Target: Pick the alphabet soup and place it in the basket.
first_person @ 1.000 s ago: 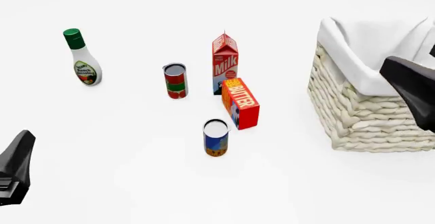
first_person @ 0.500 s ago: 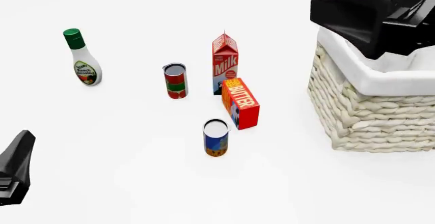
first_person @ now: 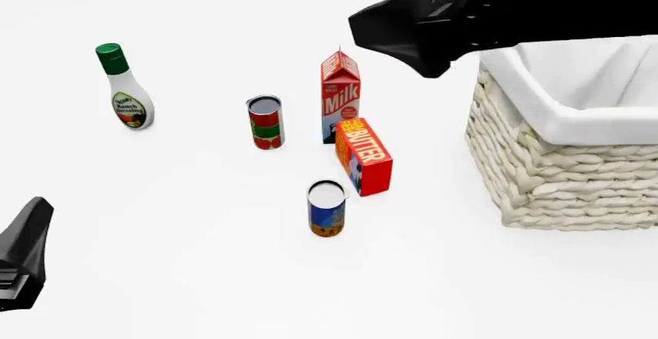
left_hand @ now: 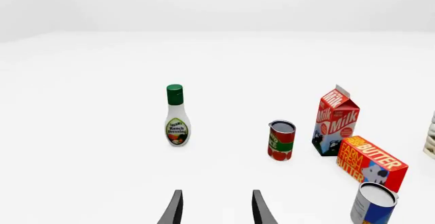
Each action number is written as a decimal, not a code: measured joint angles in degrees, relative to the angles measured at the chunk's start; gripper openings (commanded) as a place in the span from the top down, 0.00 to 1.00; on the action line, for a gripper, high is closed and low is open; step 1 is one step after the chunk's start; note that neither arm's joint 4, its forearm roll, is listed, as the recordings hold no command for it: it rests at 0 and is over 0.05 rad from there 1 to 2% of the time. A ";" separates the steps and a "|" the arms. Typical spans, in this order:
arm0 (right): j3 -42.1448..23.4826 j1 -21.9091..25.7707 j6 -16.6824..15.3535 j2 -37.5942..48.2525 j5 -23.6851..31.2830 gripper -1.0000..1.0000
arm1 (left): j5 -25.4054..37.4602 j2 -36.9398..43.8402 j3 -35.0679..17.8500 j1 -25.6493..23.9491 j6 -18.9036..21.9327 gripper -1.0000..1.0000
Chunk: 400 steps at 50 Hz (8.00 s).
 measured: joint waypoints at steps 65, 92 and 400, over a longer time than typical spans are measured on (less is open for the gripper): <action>-0.37 -1.91 -1.36 17.45 -6.37 0.00 | 0.00 0.00 0.00 0.00 0.00 0.00; 2.24 -2.68 0.31 24.13 -12.27 0.00 | 0.00 0.00 0.00 0.00 0.00 0.00; 1.87 -17.01 -7.71 3.11 -0.39 1.00 | 0.00 0.00 0.00 0.00 0.00 0.00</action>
